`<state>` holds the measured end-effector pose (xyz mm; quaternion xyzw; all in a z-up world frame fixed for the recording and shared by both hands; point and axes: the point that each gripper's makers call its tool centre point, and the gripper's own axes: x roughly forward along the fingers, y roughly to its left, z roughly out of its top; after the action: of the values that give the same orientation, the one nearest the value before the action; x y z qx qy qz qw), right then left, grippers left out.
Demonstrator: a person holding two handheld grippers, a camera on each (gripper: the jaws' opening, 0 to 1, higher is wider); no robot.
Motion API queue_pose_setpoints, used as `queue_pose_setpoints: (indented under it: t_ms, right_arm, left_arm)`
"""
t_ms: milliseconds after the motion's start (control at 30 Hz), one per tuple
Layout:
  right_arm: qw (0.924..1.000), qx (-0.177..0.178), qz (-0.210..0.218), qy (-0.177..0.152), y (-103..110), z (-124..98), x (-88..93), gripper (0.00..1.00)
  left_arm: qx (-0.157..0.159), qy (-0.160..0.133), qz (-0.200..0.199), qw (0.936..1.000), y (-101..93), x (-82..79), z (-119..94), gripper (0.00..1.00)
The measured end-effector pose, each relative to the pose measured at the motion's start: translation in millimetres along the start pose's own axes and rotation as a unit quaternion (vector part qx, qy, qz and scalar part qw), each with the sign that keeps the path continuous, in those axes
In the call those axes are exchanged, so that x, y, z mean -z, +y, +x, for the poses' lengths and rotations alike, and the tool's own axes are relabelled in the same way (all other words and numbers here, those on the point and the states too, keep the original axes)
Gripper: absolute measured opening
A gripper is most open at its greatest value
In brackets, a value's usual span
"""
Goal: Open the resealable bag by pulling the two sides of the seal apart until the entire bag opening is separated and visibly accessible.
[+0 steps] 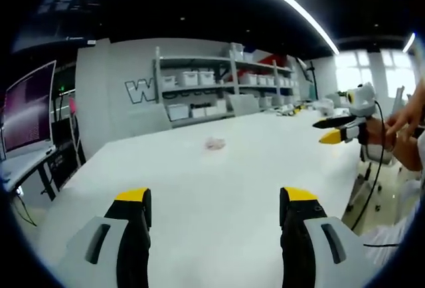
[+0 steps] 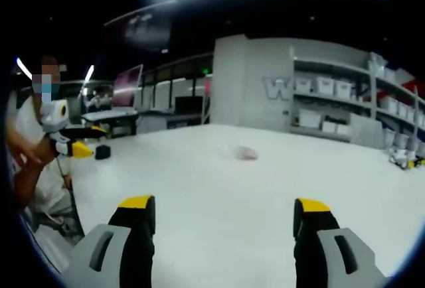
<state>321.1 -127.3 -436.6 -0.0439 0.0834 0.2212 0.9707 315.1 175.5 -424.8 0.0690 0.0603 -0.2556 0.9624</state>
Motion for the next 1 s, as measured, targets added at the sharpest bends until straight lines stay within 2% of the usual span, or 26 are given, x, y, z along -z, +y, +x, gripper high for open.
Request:
queue_pose_setpoints:
  t_ms: [133, 300, 700, 1000]
  right_arm:
    - [1.0, 0.0, 0.001, -0.001, 1.6, -1.4, -1.0, 0.86]
    - [1.0, -0.003, 0.001, -0.003, 6.3, -3.2, -0.4, 0.86]
    - [1.0, -0.005, -0.003, -0.006, 10.5, -2.3, -4.6, 0.86]
    - [0.9999, -0.005, -0.012, -0.006, 14.7, 0.2, 0.6, 0.86]
  left_arm:
    - [-0.004, -0.004, 0.0, 1.0, 2.6, -3.2, -2.8, 0.79]
    - [0.005, -0.002, 0.005, 1.0, -4.7, -1.7, -2.6, 0.78]
    - [0.002, -0.009, 0.004, 1.0, -1.0, -5.5, -6.5, 0.78]
    - [0.004, -0.007, 0.001, 1.0, -2.8, -2.6, -4.4, 0.78]
